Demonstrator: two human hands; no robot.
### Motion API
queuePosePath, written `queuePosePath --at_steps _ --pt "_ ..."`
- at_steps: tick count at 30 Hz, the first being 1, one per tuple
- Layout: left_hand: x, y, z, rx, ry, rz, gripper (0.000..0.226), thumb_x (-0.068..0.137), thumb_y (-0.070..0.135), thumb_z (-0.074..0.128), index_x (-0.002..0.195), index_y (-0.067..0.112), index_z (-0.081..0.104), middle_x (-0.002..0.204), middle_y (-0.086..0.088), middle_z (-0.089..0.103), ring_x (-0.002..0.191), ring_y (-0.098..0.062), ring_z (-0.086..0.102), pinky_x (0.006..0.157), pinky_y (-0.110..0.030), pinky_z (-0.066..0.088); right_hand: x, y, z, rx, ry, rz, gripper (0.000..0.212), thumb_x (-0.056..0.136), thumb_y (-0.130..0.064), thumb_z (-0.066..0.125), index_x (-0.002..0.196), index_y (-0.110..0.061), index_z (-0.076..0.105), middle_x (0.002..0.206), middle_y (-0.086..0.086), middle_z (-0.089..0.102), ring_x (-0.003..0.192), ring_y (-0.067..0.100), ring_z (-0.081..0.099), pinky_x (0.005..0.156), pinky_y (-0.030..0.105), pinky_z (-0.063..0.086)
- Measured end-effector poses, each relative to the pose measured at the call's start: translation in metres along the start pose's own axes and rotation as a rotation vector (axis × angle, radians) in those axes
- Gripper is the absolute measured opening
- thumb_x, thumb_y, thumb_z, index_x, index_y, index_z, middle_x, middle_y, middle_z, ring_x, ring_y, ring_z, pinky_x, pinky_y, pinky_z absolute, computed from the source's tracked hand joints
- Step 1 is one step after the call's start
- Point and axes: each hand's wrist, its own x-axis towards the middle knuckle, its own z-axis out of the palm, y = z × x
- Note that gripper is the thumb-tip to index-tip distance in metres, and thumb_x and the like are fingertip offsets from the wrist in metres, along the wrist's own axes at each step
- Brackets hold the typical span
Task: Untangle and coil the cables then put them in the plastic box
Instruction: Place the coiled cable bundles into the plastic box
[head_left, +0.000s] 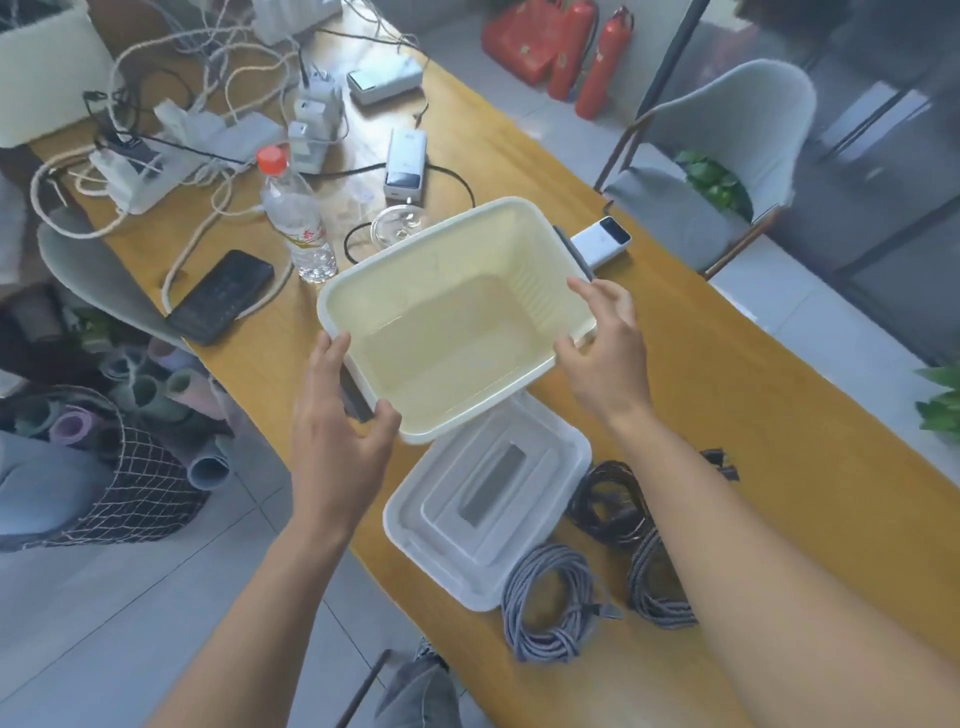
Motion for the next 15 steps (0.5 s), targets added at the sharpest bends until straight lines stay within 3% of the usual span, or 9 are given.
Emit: queuePosePath --at_steps 2,5,8,10,12,15 --pt "0.003 0.020 0.015 -0.018 -0.057 0.043 0.076 0.093 0.015 0.068 0.159 0.027 0.033 0.170 0.004 0.027 0.155 -0.015 0.029 0.110 -0.056 0.047 -0.009 0.013 -0.031 -0.021 0.064 0.029 0.058 0.092 -0.011 0.064 0.147 -0.029 0.055 0.151 -0.003 0.042 0.065 0.005 0.053 0.078 0.018 0.044" --pt "0.000 0.056 0.047 -0.061 -0.174 0.141 0.077 0.092 0.015 0.067 0.159 0.028 0.032 0.170 0.002 0.027 0.154 -0.015 0.031 0.109 -0.056 0.048 -0.029 0.042 -0.083 -0.066 0.170 0.098 0.058 0.092 -0.014 0.067 0.146 -0.028 0.055 0.149 -0.002 0.043 0.083 0.006 0.049 0.085 0.023 0.043" --pt "-0.013 0.096 0.087 -0.139 -0.278 0.238 0.071 0.089 0.014 0.067 0.154 0.025 0.042 0.167 0.006 0.032 0.141 -0.001 0.042 0.095 -0.053 0.056 -0.061 0.075 -0.140 -0.094 0.272 0.207 0.060 0.091 -0.015 0.070 0.147 -0.029 0.055 0.147 -0.002 0.043 0.097 0.009 0.050 0.089 0.024 0.042" --pt "-0.028 0.122 0.116 -0.158 -0.341 0.306 0.068 0.085 0.019 0.063 0.151 0.024 0.048 0.166 0.006 0.035 0.142 -0.010 0.044 0.093 -0.053 0.057 -0.089 0.099 -0.176 -0.114 0.339 0.272 0.061 0.091 -0.016 0.071 0.147 -0.029 0.054 0.146 -0.002 0.042 0.108 0.004 0.045 0.092 0.021 0.037" --pt "-0.047 0.147 0.146 -0.167 -0.398 0.362 0.067 0.085 0.017 0.063 0.150 0.024 0.050 0.167 0.003 0.035 0.146 -0.020 0.043 0.098 -0.055 0.054 -0.119 0.123 -0.209 -0.138 0.393 0.336 0.061 0.091 -0.018 0.072 0.148 -0.028 0.054 0.144 -0.001 0.041 0.107 0.003 0.043 0.089 0.017 0.035" --pt "-0.083 0.182 0.187 -0.159 -0.490 0.397 0.067 0.087 0.007 0.066 0.150 0.023 0.051 0.167 0.001 0.034 0.149 -0.019 0.039 0.110 -0.052 0.046 -0.166 0.159 -0.249 -0.134 0.471 0.416 0.058 0.092 -0.017 0.073 0.146 -0.027 0.054 0.140 -0.002 0.041 0.089 -0.007 0.041 0.074 0.002 0.035"
